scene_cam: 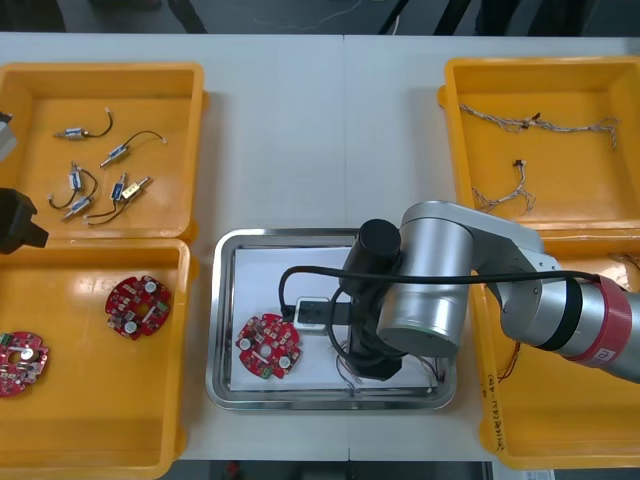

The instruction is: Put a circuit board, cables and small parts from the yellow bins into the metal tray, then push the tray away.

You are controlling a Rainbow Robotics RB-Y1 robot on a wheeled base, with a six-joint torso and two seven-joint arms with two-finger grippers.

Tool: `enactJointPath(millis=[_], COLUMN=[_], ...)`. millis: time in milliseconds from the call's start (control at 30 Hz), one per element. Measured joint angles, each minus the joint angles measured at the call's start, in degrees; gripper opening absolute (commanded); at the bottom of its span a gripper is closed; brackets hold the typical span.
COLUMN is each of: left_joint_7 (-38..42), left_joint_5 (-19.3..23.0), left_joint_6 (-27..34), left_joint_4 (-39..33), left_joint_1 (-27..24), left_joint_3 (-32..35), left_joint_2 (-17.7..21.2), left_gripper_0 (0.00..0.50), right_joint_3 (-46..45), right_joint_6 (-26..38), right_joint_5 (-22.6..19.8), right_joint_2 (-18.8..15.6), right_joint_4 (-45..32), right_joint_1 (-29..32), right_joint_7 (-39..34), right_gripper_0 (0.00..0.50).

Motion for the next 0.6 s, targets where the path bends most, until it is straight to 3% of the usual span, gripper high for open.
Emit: enactJointPath(millis=[200,233,300,333,367,600], left_joint_7=[-8.4,-8.4,-8.4,-8.4,-8.4,-8.5], left_joint_5=[0.0,0.0,-0.2,-0.4,-0.5,-1.8], left_joint_6=[-1.4,-1.7,-2.0,-2.2,-2.2,-2.2], left_joint_4=[6.1,6.9,8.3,9.0,9.5,15.7], left_joint_1=[-2.4,-2.8,-3.3,-3.7,-4.0,-8.8], left_joint_3=[0.0,0.0,0.0,0.0,0.0,-1.7], left_joint_2=[0.0,0.0,0.0,0.0,0.0,0.0], left_gripper_0=[0.500,0.500,0.500,0.500,0.500,0.500], right_joint_3=[0.0,0.0,0.0,0.0,0.0,0.0], right_joint_6=[0.0,0.0,0.0,0.0,0.0,0.2], right_joint_5=[2.7,3.6,5.0,5.6,5.9,7.4], right_joint_2=[0.0,0.0,0.0,0.0,0.0,0.0], right_joint_4=[-0.1,-0.2,-0.4,-0.6,-0.8,-2.0], right_joint_1=[0.2,0.3,0.3,0.3,0.3,0.3], right_joint_7=[0.0,0.0,0.0,-0.1,-0.2,-0.5], right_gripper_0=[0.005,0.039,0.255,0.472,0.500,0.500])
